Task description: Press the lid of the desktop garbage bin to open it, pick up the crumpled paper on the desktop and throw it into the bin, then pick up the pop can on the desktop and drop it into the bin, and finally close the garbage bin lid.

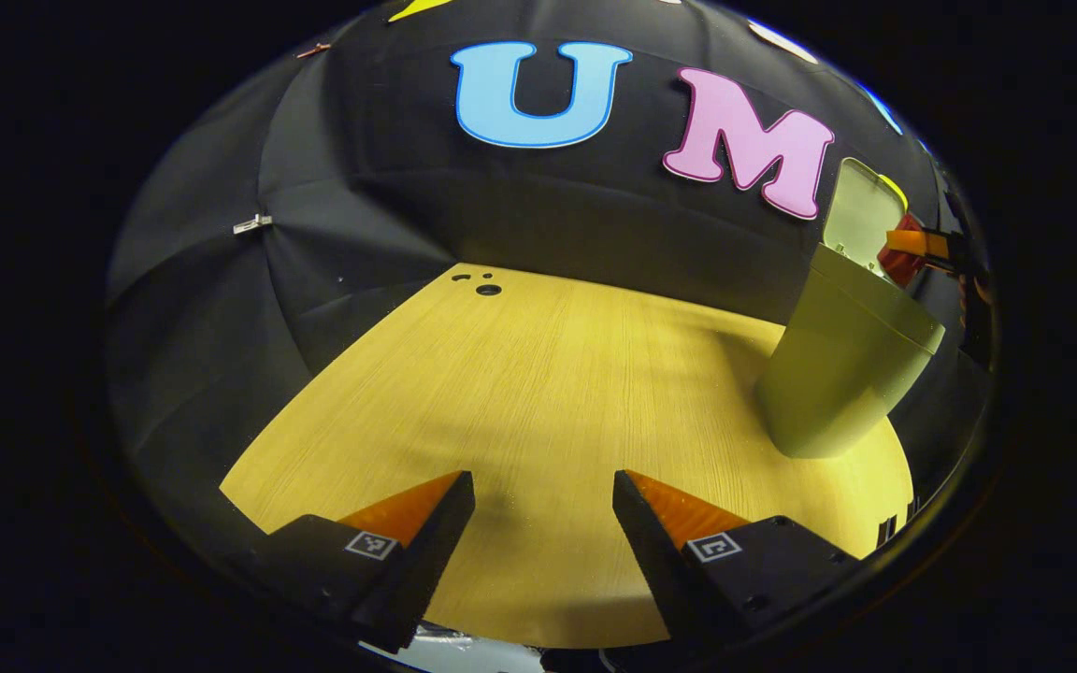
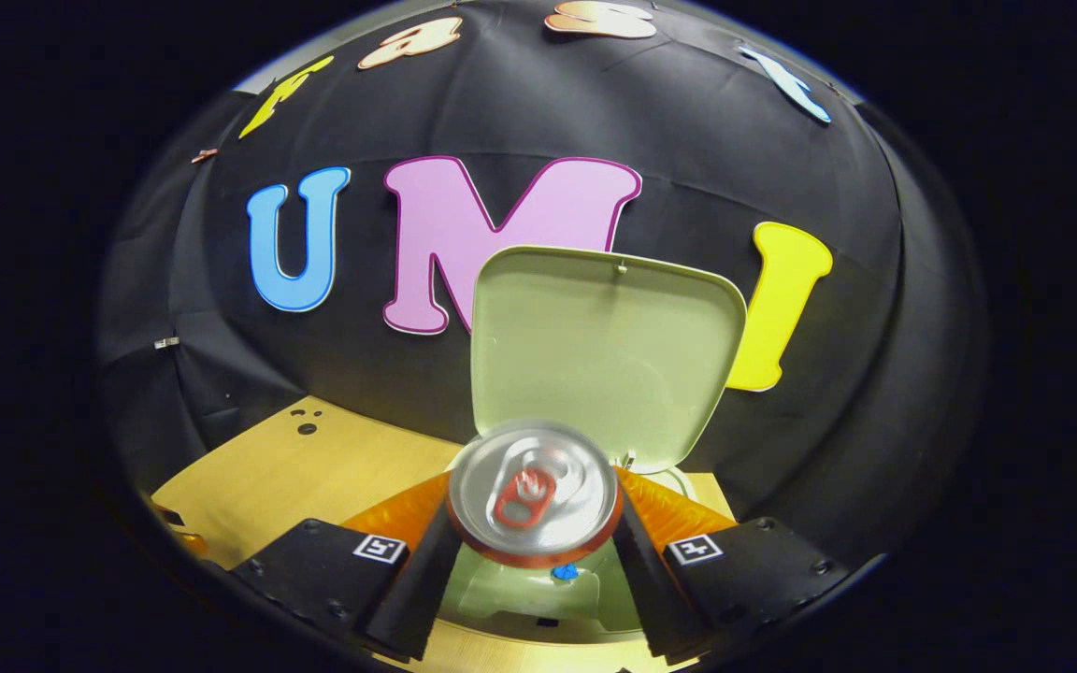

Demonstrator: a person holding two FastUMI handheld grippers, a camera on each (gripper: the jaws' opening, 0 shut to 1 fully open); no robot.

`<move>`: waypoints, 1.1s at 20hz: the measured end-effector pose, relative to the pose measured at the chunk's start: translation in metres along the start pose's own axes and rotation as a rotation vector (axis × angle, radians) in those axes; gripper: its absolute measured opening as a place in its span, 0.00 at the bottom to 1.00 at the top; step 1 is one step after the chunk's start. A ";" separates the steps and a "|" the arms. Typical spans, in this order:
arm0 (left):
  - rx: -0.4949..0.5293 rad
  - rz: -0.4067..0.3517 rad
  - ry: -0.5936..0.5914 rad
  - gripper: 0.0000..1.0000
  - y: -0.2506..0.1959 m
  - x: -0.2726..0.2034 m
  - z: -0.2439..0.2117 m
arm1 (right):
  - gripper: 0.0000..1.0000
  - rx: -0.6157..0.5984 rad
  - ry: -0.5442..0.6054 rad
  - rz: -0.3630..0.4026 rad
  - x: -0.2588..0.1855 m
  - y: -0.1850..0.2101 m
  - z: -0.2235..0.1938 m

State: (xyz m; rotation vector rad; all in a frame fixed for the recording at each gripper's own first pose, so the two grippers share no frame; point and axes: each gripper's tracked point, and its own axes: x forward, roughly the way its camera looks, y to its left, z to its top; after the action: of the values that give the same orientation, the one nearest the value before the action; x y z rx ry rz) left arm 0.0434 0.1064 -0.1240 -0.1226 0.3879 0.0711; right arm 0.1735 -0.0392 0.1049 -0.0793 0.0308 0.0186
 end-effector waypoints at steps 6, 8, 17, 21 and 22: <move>0.037 -0.013 -0.007 0.96 -0.008 0.000 0.005 | 0.97 0.027 -0.079 -0.004 -0.002 -0.006 0.042; 0.045 -0.015 -0.004 0.96 -0.010 0.002 0.005 | 0.97 0.034 -0.126 -0.003 -0.002 -0.010 0.073; -0.007 0.006 0.009 0.96 -0.005 0.001 -0.007 | 0.96 0.039 -0.276 -0.050 -0.002 -0.036 0.176; -0.035 0.028 0.011 0.96 0.003 -0.001 -0.010 | 0.96 0.042 -0.276 -0.086 0.019 -0.048 0.188; -0.039 0.035 0.010 0.96 0.005 -0.001 -0.010 | 0.96 0.046 -0.277 -0.102 0.025 -0.053 0.191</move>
State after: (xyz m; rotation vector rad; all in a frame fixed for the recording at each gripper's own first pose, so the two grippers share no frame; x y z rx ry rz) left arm 0.0380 0.1102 -0.1337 -0.1548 0.3992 0.1131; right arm 0.2058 -0.0762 0.2985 -0.0319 -0.2499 -0.0735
